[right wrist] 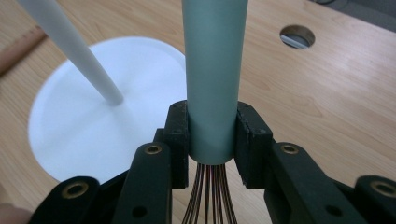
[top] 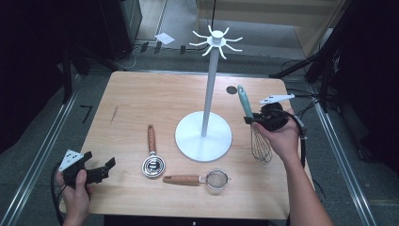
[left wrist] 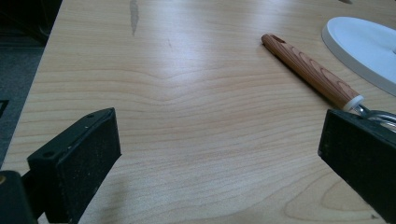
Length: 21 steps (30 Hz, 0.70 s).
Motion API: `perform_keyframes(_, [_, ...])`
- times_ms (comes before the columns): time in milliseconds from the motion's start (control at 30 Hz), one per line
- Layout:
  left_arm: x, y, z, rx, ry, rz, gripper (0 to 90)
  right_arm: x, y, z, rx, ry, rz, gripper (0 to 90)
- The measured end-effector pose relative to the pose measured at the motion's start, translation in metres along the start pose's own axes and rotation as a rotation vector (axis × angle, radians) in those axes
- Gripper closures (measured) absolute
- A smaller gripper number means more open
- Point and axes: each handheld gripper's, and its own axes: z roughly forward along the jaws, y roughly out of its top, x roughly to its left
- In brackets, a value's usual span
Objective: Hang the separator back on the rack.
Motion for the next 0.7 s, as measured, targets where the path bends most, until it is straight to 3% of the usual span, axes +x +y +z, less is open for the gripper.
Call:
perform_keyframes(433, [-0.001, 0.0, 0.0, 0.002, 0.005, 0.002, 0.0, 0.017, 0.004, -0.021, -0.16, 0.024, 0.001, 70.9])
perform_keyframes(567, [-0.001, 0.0, 0.0, 0.003, 0.005, 0.002, 0.0, 0.023, 0.006, -0.027, -0.215, -0.013, -0.017, 71.0])
perform_keyframes(700, [-0.001, 0.0, 0.0, 0.003, 0.004, 0.003, 0.0, 0.027, 0.008, -0.03, -0.253, -0.01, -0.02, 70.9])
